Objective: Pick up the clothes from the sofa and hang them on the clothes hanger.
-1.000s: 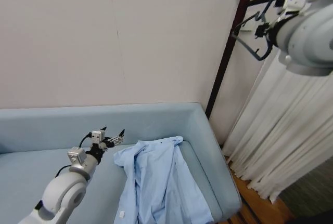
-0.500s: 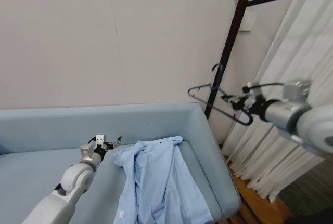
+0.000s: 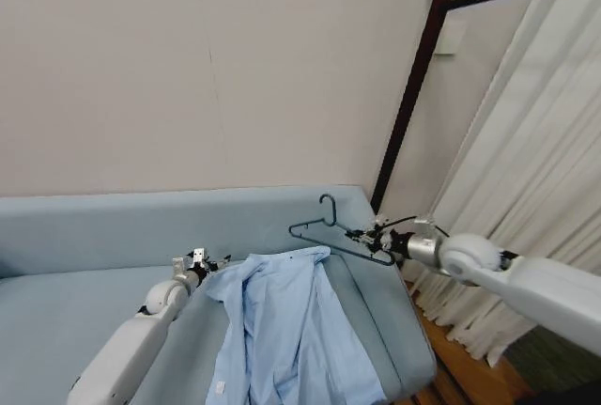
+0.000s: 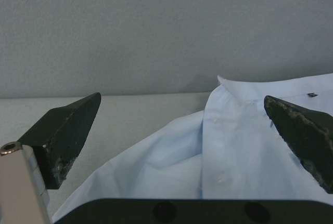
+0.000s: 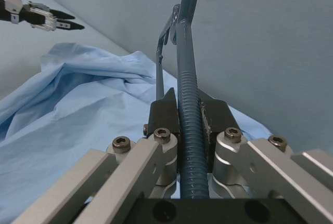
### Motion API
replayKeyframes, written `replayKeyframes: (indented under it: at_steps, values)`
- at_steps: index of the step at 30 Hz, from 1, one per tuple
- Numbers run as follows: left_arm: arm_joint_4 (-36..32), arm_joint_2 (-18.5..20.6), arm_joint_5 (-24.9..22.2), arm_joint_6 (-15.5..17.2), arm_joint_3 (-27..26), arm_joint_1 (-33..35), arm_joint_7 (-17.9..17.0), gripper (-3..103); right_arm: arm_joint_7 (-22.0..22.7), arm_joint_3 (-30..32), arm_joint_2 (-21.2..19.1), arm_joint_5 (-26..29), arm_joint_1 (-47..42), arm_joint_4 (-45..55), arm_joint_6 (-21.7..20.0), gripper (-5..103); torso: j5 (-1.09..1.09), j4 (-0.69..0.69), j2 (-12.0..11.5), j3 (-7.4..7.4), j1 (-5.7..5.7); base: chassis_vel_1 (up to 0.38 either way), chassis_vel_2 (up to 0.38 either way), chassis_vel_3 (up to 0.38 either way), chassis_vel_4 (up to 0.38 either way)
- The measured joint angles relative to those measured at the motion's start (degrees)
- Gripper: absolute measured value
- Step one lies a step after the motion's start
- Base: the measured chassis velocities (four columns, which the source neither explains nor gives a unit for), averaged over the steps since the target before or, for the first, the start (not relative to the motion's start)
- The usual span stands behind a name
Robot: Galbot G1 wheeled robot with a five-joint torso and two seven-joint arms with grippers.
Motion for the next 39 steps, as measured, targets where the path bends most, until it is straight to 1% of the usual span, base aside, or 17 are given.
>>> replayKeyframes:
  at_steps: [2, 4, 5, 6, 7, 8, 11, 13, 14, 17, 18, 22, 29, 35, 37, 38, 39]
  values:
    - [2.15, -0.44, 0.22, -0.65, 0.27, -0.35, 0.48, 100, -1.95, -0.41, 4.60, -0.75, -0.92, -3.74, 0.76, 9, 0.04, 0.15, 0.00, 0.01, 0.00, 0.000, 0.000, 0.000, 0.000]
    - [4.66, -1.67, 0.33, -1.47, 1.76, -1.81, 1.61, 100, -2.56, -0.16, 6.91, -1.64, -2.78, -5.73, 1.94, 9, -0.01, 0.16, 0.00, 0.01, 0.01, 0.025, 0.052, 0.026, 0.024]
    - [4.66, -1.67, 0.33, -1.47, 1.76, -1.81, 1.61, 100, -2.56, -0.16, 6.91, -1.64, -2.78, -5.73, 1.94, 9, -0.01, 0.16, 0.00, 0.01, 0.01, 0.039, 0.052, 0.033, 0.028]
    - [5.79, -2.41, 0.43, -1.82, 2.61, -2.63, 2.38, 100, -2.68, 0.36, 7.78, -1.98, -3.96, -6.46, 2.31, 9, 0.00, 0.15, -0.01, 0.01, 0.02, 0.022, 0.052, 0.033, -0.011]
    - [6.62, -3.16, 0.46, -2.27, 3.43, -3.37, 3.08, 100, -2.77, 0.73, 8.18, -2.17, -4.75, -6.86, 2.51, 9, 0.02, 0.09, 0.00, 0.00, 0.01, 0.000, 0.000, 0.000, 0.000]
    - [7.18, -3.82, 0.48, -2.56, 4.05, -3.89, 3.75, 100, -2.91, 1.00, 8.33, -2.35, -5.33, -7.21, 2.63, 9, 0.00, 0.03, 0.00, -0.01, 0.00, 0.000, 0.000, 0.000, 0.000]
    - [8.20, -4.95, 0.47, -3.15, 5.16, -4.84, 5.23, 100, -3.51, 1.29, 8.34, -2.56, -6.09, -7.83, 2.69, 9, 0.00, 0.02, 0.00, -0.01, 0.00, 0.000, 0.000, 0.000, 0.000]
    - [10.42, -6.52, 0.31, -4.50, 6.89, -6.50, 7.31, 100, -4.26, 1.46, 8.12, -2.65, -6.75, -8.72, 2.72, 9, 0.03, 0.01, 0.00, -0.02, -0.02, 0.000, 0.000, 0.000, 0.000]
    - [10.42, -6.52, 0.31, -4.50, 6.89, -6.50, 7.31, 100, -4.26, 1.46, 8.12, -2.65, -6.75, -8.72, 2.72, 9, 0.03, 0.01, 0.00, -0.02, -0.02, 0.000, 0.000, 0.000, 0.000]
    - [16.10, -9.32, 1.47, -6.00, 9.09, -9.74, 8.87, 100, -4.37, 1.78, 8.00, -2.84, -7.66, -9.17, 3.19, 9, 0.02, 0.05, 0.00, -0.01, -0.02, 0.000, 0.000, 0.000, 0.000]
    - [16.10, -9.32, 1.47, -6.00, 9.09, -9.74, 8.87, 100, -4.37, 1.78, 8.00, -2.84, -7.66, -9.17, 3.19, 9, 0.02, 0.05, 0.00, -0.01, -0.02, 0.000, 0.000, 0.000, 0.000]
    - [23.71, -12.91, 3.06, -7.56, 9.81, -13.83, 9.47, 100, -3.52, 2.42, 7.87, -3.14, -8.75, -8.86, 3.33, 9, 0.02, 0.07, 0.00, -0.01, -0.01, 0.000, 0.000, 0.000, 0.000]
    - [27.81, -14.80, 3.15, -8.00, 9.14, -16.47, 9.57, 100, -2.25, 2.89, 7.97, -3.64, -9.46, -9.17, 3.80, 9, 0.02, 0.06, 0.00, -0.01, -0.01, 0.000, 0.000, 0.000, 0.000]
    - [36.98, -16.69, 3.16, -10.17, 9.38, -21.40, 12.61, 100, -1.15, 3.11, 7.72, -3.62, -9.68, -9.16, 4.10, 9, 0.02, 0.06, 0.00, -0.01, -0.01, 0.000, 0.000, 0.000, 0.000]
    - [38.51, -16.95, 3.21, -10.41, 9.53, -22.16, 13.32, 100, -1.03, 3.12, 7.61, -3.55, -9.66, -9.13, 4.11, 9, 0.02, 0.06, 0.00, -0.01, -0.02, 0.000, 0.000, 0.000, 0.000]
    - [39.53, -17.14, 3.29, -10.61, 9.68, -22.64, 13.91, 103, -0.94, 3.13, 7.53, -3.49, -9.64, -9.12, 4.11, 9, 0.02, 0.05, 0.00, -0.01, -0.01, 0.000, 0.000, 0.000, 0.000]
    - [40.84, -17.39, 3.56, -10.93, 9.89, -23.17, 14.75, 103, -0.88, 3.14, 7.44, -3.43, -9.62, -9.11, 4.11, 9, 0.02, 0.06, 0.00, -0.01, -0.01, 0.000, 0.000, 0.000, 0.000]
